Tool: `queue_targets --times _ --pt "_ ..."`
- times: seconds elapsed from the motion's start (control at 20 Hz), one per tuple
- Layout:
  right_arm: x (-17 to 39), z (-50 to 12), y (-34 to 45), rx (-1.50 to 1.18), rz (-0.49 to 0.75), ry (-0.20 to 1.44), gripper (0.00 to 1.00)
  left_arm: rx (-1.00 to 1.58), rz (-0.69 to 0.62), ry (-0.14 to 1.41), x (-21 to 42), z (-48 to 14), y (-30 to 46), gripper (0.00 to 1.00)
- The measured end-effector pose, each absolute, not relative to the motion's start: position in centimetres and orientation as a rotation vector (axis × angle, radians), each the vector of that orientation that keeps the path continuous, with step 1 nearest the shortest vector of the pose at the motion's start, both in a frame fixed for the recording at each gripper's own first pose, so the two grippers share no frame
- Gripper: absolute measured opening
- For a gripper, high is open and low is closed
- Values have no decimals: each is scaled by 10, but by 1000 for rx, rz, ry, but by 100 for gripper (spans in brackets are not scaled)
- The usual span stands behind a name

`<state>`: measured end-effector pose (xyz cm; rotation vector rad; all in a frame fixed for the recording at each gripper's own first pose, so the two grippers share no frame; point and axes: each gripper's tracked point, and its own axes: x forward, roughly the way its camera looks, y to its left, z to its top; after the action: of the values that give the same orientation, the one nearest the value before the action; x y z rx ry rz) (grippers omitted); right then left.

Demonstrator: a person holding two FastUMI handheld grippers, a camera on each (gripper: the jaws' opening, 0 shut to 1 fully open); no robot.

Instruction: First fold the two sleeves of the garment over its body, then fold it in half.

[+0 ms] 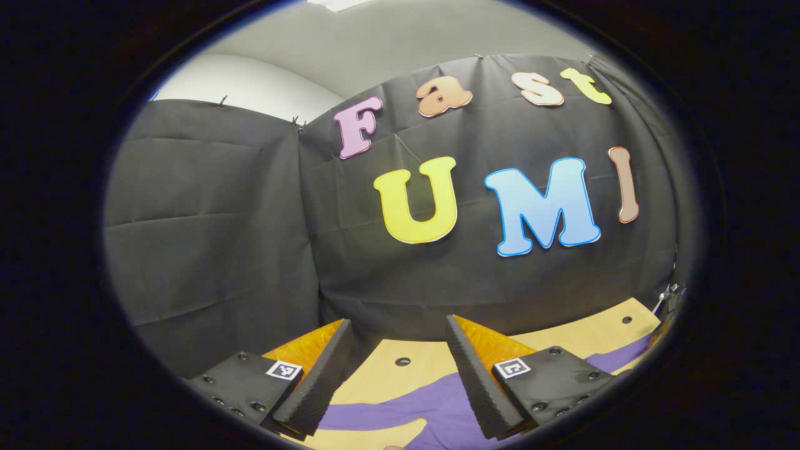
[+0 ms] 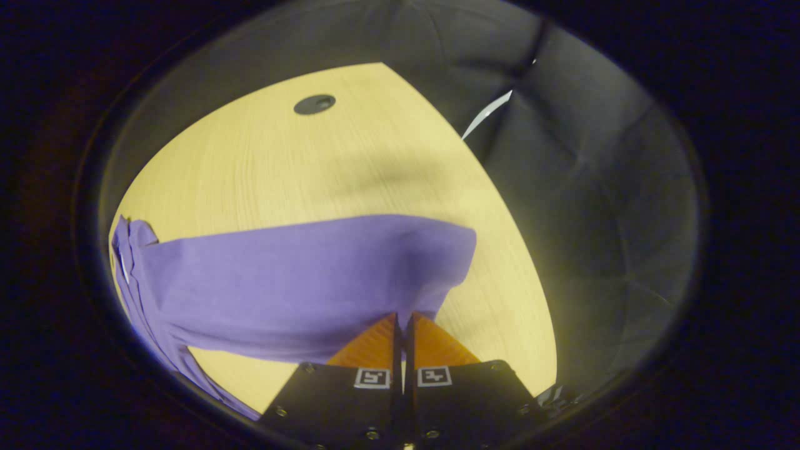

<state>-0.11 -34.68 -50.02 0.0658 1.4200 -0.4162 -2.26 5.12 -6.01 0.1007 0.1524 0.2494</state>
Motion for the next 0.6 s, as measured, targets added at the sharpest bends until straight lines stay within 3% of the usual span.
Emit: queue_targets --times 0.05,0.3,0.6 --pt "0 -492 -347 56 -429 1404 1 104 252 151 -22 -59 53 94" --pt "13 -485 -345 123 -421 1316 1 101 275 139 -34 -56 68 94" --pt "60 -445 -296 200 -320 1208 1 75 319 142 -47 -60 99 94"
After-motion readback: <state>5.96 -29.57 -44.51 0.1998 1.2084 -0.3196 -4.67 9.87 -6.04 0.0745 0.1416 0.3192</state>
